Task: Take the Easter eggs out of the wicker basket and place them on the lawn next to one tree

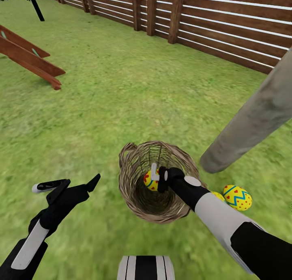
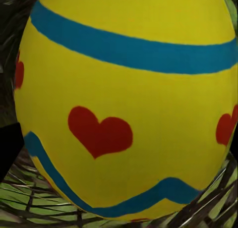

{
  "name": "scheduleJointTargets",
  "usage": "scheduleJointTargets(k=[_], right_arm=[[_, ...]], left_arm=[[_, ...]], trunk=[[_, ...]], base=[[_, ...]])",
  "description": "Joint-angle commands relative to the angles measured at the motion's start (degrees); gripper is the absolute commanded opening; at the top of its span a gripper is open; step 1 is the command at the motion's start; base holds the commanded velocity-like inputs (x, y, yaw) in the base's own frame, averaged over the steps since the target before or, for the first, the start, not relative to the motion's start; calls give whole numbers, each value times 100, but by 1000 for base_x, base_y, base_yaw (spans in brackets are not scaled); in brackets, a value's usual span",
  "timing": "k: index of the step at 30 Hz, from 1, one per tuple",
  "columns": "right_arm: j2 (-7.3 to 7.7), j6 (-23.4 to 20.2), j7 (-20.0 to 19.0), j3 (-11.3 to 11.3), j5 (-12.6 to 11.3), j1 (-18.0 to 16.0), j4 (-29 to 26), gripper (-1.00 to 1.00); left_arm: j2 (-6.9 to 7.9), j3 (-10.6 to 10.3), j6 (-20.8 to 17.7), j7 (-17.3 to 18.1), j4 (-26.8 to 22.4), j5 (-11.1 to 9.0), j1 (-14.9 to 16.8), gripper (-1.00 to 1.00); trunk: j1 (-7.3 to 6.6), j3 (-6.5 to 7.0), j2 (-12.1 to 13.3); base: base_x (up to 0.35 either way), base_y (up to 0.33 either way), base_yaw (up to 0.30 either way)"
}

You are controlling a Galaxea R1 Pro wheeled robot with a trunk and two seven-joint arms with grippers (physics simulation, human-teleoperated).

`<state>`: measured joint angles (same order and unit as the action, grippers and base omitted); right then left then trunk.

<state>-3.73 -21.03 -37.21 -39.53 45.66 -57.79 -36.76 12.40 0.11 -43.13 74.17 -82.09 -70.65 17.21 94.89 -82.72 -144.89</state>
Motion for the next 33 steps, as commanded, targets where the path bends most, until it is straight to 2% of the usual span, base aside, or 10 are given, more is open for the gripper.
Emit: scheduleJointTargets(k=[1,6,12,15,18,22,26,30,31,33], right_arm=[[-8,-22,-33,-10,36,2,-13,-100],[-22,-336,-41,23,-10,5,-127,-100],[133,-454,-264,39,-378,12,-122,-100],[162,-446,-634,846,-366,22,-126,-100],[346,-446,-1517,1168,-369,22,-225,-100],[401,-422,-2962,2564,-358,22,-561,-100],[518,-444,-3994,2804,-371,22,-894,-100],[522,-449,-4949,3578,-374,22,-1079,-100],[528,-447,-5173,3824,-377,22,-1091,-100],[524,-443,-5279,4672,-453,22,-1108,-100]], left_arm=[[-1,-2,-55,4,0,-25,2,100],[-7,-2,-55,2,2,-27,2,100],[-1,2,-55,1,9,-27,-1,100],[-2,6,-55,-13,16,-5,1,100],[-1,14,-52,-33,59,32,2,100],[-9,15,-55,-48,70,43,2,100],[-10,15,-49,-48,71,43,2,100],[-10,15,-46,-48,71,43,2,100],[-11,15,-46,-50,71,43,2,100],[-14,15,-46,-52,71,43,2,100]], trunk=[[-4,19,0],[-17,130,7],[-32,263,15],[-40,329,19],[-47,396,23],[-58,484,28],[-68,573,34],[-78,662,39],[-81,684,40],[-86,728,43]], base=[[-16,0,0],[-1,0,0],[0,0,0],[0,0,0],[0,0,0],[0,0,0],[0,0,0],[0,0,0],[0,0,0],[0,0,0]])
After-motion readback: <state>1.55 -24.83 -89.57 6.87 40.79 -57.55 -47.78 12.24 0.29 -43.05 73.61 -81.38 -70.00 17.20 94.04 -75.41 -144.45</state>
